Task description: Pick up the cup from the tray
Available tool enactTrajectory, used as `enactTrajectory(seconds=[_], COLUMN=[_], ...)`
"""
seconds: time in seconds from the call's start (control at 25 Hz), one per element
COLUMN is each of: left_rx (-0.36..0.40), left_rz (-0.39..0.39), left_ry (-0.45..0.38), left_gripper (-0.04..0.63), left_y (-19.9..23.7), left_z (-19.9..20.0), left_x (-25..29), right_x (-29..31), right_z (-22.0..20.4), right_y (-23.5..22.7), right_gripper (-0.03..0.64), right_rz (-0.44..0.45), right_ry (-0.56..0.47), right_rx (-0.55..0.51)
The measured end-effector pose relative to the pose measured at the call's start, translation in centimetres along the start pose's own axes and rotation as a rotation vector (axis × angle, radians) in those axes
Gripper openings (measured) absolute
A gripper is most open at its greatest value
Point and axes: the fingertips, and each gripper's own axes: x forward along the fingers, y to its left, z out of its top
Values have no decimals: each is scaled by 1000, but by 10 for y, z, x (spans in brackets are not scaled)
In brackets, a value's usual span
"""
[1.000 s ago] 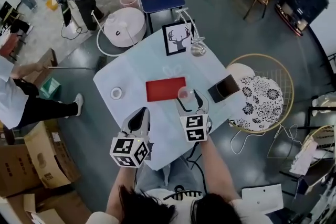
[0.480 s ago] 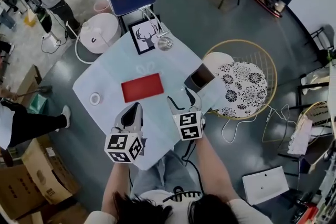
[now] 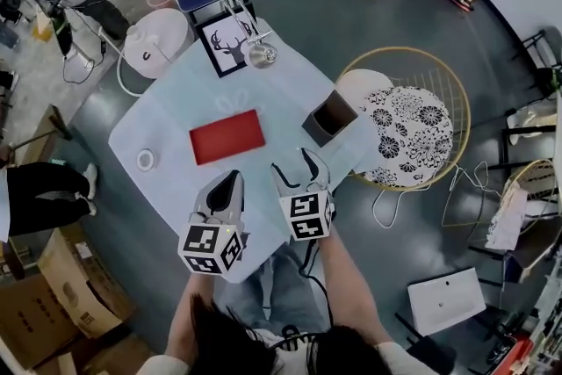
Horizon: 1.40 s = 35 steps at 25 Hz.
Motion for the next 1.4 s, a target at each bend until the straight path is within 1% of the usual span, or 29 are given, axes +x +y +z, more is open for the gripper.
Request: enactTrajectory(seconds=[0.2, 0.32, 0.4, 0.52, 0.76, 0.88, 0.96, 1.04, 1.12, 1.2, 1.32, 1.4], left_rx=[-24, 1, 10, -13, -10, -28, -48, -61, -73, -100, -140, -158], left_rz=[3, 22, 35, 38, 61, 68, 68, 67, 73, 94, 123, 124], left_ry=[-6, -1, -1, -8, 11, 17, 14, 7, 0, -15, -44, -64], left_gripper=[0, 0, 0, 0, 0, 0, 0, 0, 0, 0, 0, 0], left_y=[3, 8, 13, 17, 24, 28, 29, 31, 35, 39, 41, 35], left_z=[-10, -12, -12, -12, -19, -22, -20, -19, -17, -15, -8, -1], left_x=[9, 13, 13, 12, 7, 5, 4, 2, -1, -6, -13, -16], right_x=[8, 10, 10, 10, 11, 11, 10, 6, 1, -8, -33, -55], right_z=[-10, -15, -19, -27, -28, -31, -34, -35, -32, -22, -3, 5], right_y=[-4, -6, -6, -3, -2, -5, -6, -6, -10, -15, -21, -26], right_gripper=[336, 337, 337, 339, 351, 355, 370, 410, 423, 423, 423, 421], right_rz=[-15, -23, -25, -23, -39, -67, -73, -71, -96, -119, -120, -122], right_ry=[-6, -10, -2, 16, 13, 24, 21, 7, -20, -77, -168, -190], right_rx=[-1, 25, 24, 4, -24, -30, -24, 3, 20, 41, 119, 147])
